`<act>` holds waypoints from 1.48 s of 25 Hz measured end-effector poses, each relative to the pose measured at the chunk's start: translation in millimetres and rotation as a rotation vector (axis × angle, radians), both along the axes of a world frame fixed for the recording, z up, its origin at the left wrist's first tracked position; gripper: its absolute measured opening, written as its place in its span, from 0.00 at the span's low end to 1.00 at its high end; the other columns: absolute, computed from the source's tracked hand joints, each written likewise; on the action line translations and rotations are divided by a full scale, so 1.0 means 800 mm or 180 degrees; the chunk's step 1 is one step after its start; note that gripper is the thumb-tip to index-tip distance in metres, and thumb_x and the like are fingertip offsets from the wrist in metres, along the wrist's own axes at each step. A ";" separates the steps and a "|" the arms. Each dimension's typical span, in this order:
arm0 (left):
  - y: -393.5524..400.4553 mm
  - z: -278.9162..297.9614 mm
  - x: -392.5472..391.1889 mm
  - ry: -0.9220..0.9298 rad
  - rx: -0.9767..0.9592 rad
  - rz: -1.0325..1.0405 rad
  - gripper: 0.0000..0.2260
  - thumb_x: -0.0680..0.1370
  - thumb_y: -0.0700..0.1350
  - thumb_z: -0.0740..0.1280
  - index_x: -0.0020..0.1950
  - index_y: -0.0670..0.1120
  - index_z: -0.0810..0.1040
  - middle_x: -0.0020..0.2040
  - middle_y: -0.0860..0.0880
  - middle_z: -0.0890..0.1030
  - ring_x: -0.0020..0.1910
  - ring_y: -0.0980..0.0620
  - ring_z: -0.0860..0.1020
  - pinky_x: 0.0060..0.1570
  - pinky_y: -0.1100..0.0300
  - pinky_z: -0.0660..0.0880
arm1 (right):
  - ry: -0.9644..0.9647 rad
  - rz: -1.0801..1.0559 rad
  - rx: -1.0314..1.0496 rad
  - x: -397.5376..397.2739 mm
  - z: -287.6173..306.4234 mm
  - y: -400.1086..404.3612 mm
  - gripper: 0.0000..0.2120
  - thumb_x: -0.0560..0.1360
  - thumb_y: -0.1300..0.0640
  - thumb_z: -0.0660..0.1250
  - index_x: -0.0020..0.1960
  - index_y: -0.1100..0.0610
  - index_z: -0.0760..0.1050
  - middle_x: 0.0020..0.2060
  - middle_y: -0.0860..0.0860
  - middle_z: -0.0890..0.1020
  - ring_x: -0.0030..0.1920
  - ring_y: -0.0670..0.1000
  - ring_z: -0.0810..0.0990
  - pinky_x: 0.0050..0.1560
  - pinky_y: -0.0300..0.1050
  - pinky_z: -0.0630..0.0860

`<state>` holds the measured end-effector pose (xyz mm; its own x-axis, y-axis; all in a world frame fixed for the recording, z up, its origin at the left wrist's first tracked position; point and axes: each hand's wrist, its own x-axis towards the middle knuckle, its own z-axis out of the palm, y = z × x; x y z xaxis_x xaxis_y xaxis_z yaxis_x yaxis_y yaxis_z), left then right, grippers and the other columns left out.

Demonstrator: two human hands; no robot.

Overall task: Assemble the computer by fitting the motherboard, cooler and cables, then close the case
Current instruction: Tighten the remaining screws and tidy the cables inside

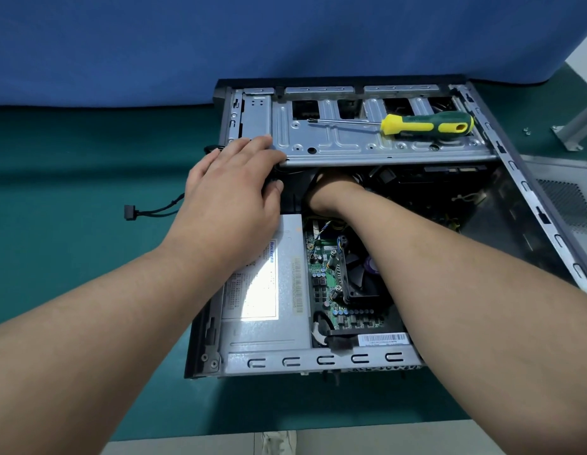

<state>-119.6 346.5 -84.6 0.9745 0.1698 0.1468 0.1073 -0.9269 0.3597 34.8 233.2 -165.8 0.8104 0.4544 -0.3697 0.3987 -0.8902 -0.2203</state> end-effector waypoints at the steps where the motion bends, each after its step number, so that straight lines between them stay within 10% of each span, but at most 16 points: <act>1: 0.000 0.000 0.000 0.0003 0.0002 -0.0001 0.19 0.84 0.50 0.60 0.75 0.58 0.71 0.79 0.61 0.64 0.80 0.60 0.56 0.79 0.55 0.47 | 0.0014 0.0066 -0.0026 0.001 0.000 0.001 0.22 0.81 0.55 0.61 0.75 0.55 0.71 0.71 0.58 0.74 0.69 0.59 0.75 0.68 0.50 0.73; 16: 0.000 -0.001 0.000 0.0026 0.0010 0.0013 0.18 0.84 0.48 0.59 0.74 0.58 0.70 0.79 0.61 0.64 0.80 0.59 0.56 0.79 0.54 0.48 | 0.0066 -0.0254 0.0411 -0.013 0.007 -0.016 0.18 0.81 0.56 0.60 0.69 0.58 0.75 0.69 0.59 0.76 0.67 0.60 0.76 0.64 0.46 0.72; 21: -0.001 0.002 -0.001 0.0048 0.0049 0.0006 0.18 0.84 0.48 0.59 0.75 0.58 0.70 0.79 0.61 0.64 0.80 0.59 0.56 0.79 0.53 0.48 | 0.0009 -0.0511 0.0971 -0.027 0.014 -0.032 0.11 0.79 0.55 0.62 0.58 0.56 0.79 0.61 0.60 0.81 0.51 0.60 0.78 0.48 0.42 0.69; 37: 0.000 0.001 -0.002 0.0056 0.0016 -0.0025 0.18 0.84 0.48 0.58 0.75 0.58 0.69 0.79 0.62 0.64 0.80 0.60 0.56 0.79 0.55 0.47 | -0.0205 -0.0317 0.0578 -0.025 0.015 -0.037 0.15 0.81 0.57 0.62 0.66 0.52 0.79 0.64 0.58 0.80 0.60 0.61 0.79 0.59 0.46 0.77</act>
